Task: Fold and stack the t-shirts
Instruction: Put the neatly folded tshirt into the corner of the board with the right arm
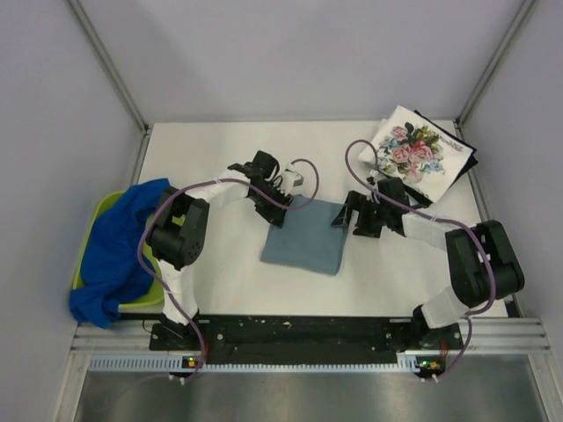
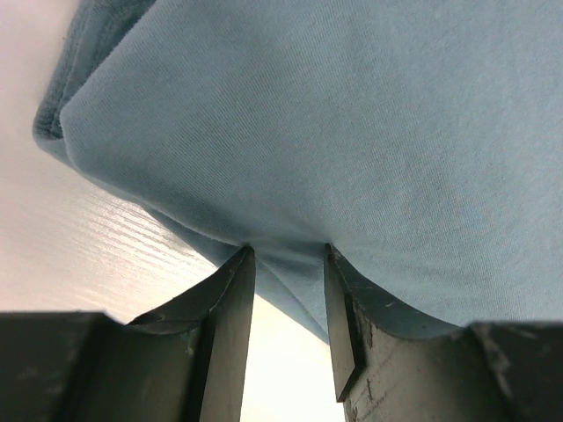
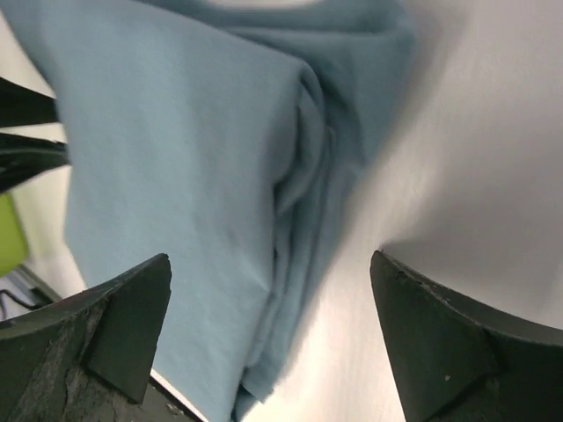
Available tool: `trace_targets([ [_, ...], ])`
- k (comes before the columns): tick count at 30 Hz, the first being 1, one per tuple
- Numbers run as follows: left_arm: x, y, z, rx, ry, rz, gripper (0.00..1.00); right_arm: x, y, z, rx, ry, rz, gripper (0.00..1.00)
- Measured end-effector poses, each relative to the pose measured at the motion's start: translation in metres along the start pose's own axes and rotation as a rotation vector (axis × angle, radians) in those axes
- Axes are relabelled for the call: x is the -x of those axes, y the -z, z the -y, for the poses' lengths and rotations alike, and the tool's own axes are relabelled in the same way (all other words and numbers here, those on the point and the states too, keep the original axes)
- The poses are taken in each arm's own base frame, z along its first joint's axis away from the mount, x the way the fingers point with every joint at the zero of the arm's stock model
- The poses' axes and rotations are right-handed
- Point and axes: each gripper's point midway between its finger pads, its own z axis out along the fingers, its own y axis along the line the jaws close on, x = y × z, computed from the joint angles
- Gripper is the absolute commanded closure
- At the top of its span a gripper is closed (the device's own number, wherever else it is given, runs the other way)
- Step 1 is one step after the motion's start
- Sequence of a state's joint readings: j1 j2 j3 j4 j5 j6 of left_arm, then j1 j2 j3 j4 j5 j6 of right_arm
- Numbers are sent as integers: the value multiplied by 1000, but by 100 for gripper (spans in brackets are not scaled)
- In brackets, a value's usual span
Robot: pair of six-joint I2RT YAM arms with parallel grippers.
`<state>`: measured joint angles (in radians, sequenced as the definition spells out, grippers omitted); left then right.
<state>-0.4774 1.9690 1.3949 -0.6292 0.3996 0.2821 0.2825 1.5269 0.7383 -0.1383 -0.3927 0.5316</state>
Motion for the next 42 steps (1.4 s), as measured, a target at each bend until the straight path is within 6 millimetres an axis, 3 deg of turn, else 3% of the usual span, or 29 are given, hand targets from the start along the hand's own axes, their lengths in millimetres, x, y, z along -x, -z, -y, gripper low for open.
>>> trace_targets([
  [6, -2, -2, -1, 1, 3, -6, 58, 20, -22, -25, 186, -43, 47, 17],
  [12, -5, -2, -4, 21, 4, -17, 58, 23, -28, -27, 295, -98, 86, 38],
  [19, -6, -2, -5, 28, 4, -19, 58, 20, -41, -26, 358, -169, 75, 73],
  [22, -6, -2, -5, 28, 4, -19, 58, 17, -45, -25, 371, -196, 65, 100],
  [28, -5, 1, -11, 45, 1, -18, 48, 17, -45, -27, 371, -191, 60, 100],
  [33, -4, 16, -35, 103, 11, -2, 43, 29, -42, -31, 265, -63, 83, 100],
  [35, -2, 30, -46, 137, 16, 12, 43, 42, -40, -37, 222, 8, 102, 100],
  [42, 16, 76, -75, 239, 25, 103, 43, 115, -33, -56, 62, 196, 153, 100],
])
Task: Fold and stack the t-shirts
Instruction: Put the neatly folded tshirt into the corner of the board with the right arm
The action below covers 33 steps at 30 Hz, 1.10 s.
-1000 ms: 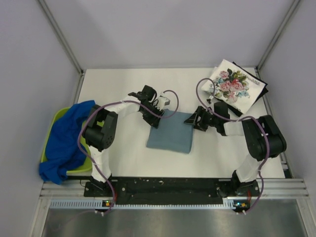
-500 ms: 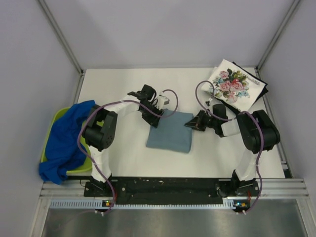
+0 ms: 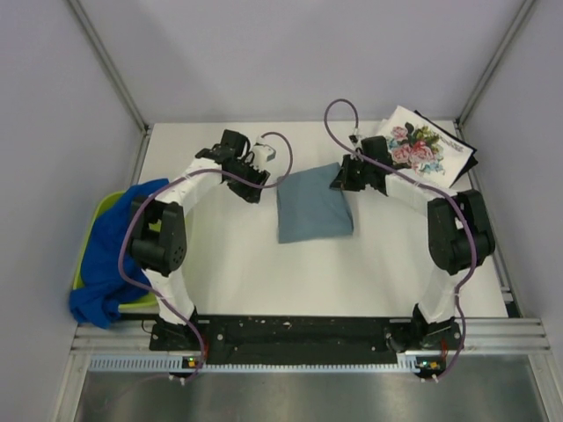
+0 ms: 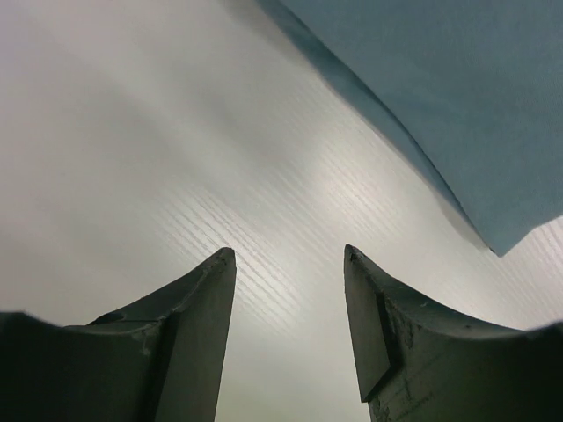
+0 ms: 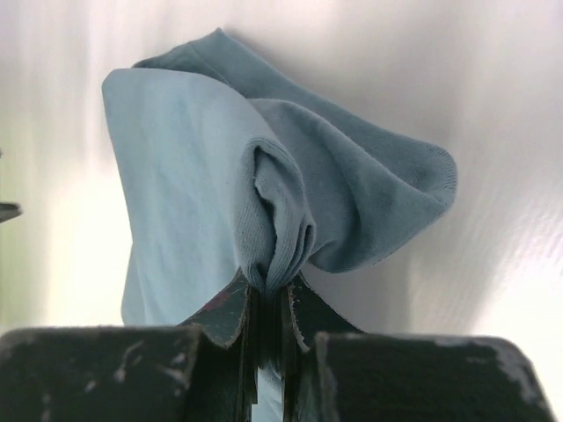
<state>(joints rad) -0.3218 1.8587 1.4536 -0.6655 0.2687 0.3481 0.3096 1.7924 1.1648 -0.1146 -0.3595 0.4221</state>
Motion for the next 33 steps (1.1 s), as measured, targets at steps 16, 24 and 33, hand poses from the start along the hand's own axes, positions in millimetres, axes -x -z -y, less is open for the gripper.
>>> trace_targets([
  [16, -3, 4, -3, 7, -11, -10, 43, 91, -7, 31, -245, 114, 31, 100],
  [24, -6, 4, -5, 20, -12, -20, 43, 166, 20, 49, -278, 68, 175, 100],
  [33, -8, 4, -7, 26, -10, -23, 43, 229, 60, 41, -267, 42, 320, 100],
])
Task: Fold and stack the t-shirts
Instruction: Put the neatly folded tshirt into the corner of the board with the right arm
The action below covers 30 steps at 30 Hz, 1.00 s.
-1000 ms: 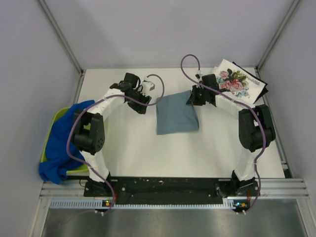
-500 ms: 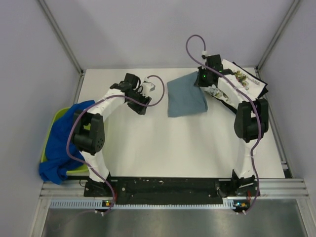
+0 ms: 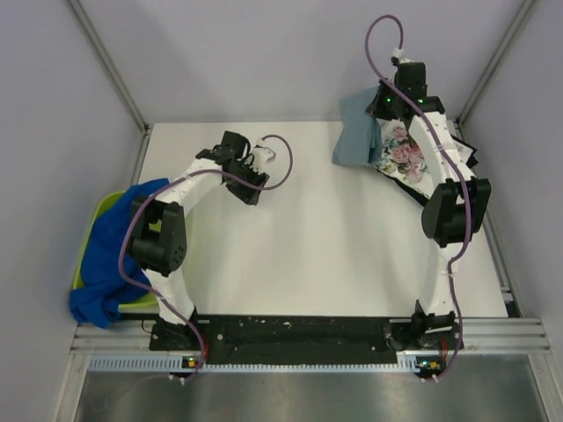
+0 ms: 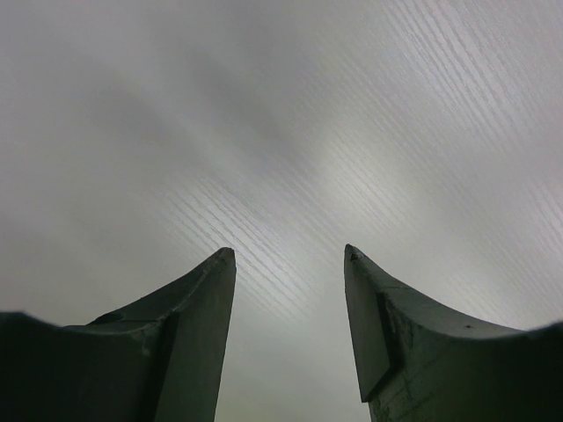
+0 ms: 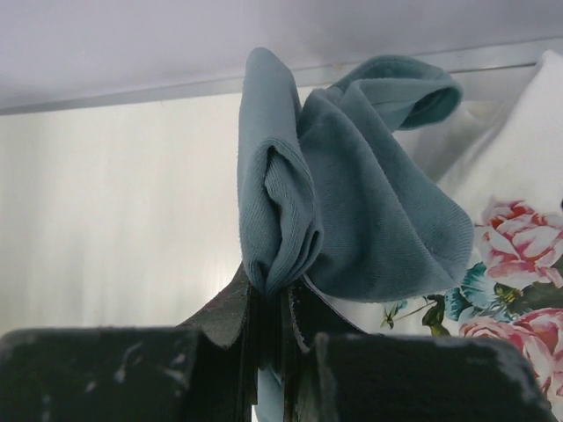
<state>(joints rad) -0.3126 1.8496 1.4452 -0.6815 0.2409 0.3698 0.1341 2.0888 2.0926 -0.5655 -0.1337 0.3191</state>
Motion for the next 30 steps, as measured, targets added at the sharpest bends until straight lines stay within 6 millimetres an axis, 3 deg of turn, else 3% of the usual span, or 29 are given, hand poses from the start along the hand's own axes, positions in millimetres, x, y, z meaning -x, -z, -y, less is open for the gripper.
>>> trace_targets([
  [4, 0, 0, -1, 2, 1, 0, 43, 19, 9, 9, 0, -29, 31, 100],
  [8, -1, 0, -2, 5, 2, -3, 43, 28, 16, 35, -25, -69, 38, 100],
  [13, -3, -1, -2, 3, 2, -7, 43, 28, 29, 74, -72, -110, 26, 100],
  [20, -4, -1, -2, 3, 2, -8, 43, 30, 63, 108, -114, -160, 39, 100],
  [27, -4, -1, -2, 3, -1, -8, 43, 35, 77, 125, -119, -186, 56, 100],
  [30, -4, -1, -2, 3, -2, -9, 43, 28, 81, 126, -121, -208, 51, 100],
])
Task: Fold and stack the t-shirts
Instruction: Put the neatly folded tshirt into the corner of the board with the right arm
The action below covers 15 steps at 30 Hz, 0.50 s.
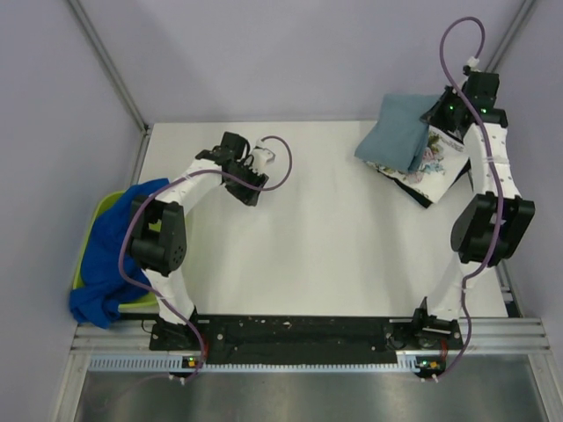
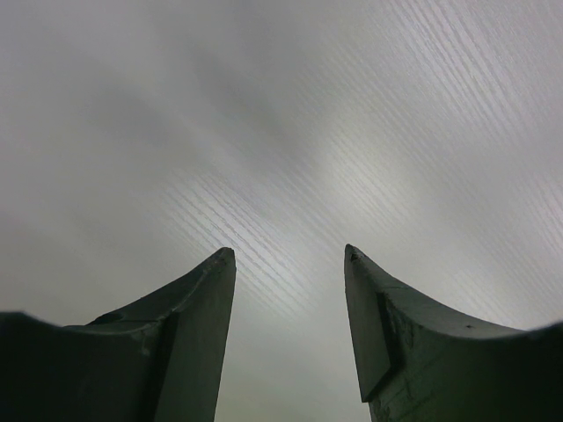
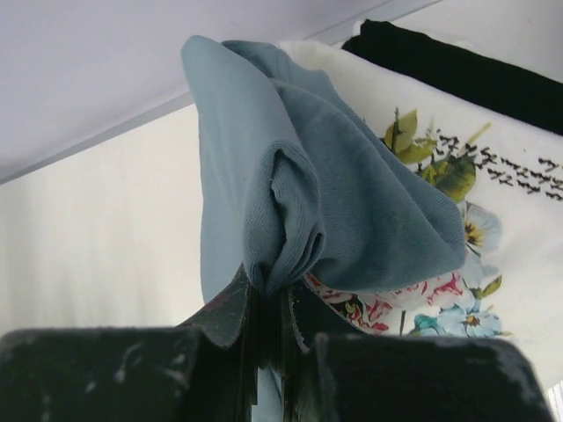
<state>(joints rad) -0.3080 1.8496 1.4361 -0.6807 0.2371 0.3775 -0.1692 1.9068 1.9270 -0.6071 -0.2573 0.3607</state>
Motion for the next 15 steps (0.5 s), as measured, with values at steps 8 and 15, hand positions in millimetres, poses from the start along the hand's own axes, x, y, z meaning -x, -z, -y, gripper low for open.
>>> trace_targets([
  [8, -5, -2, 1, -5, -7, -12, 42, -22, 23, 39, -40, -68, 29, 100],
  [15, -9, -4, 2, -8, -9, -21, 42, -38, 16, 74, -82, -104, 18, 100],
])
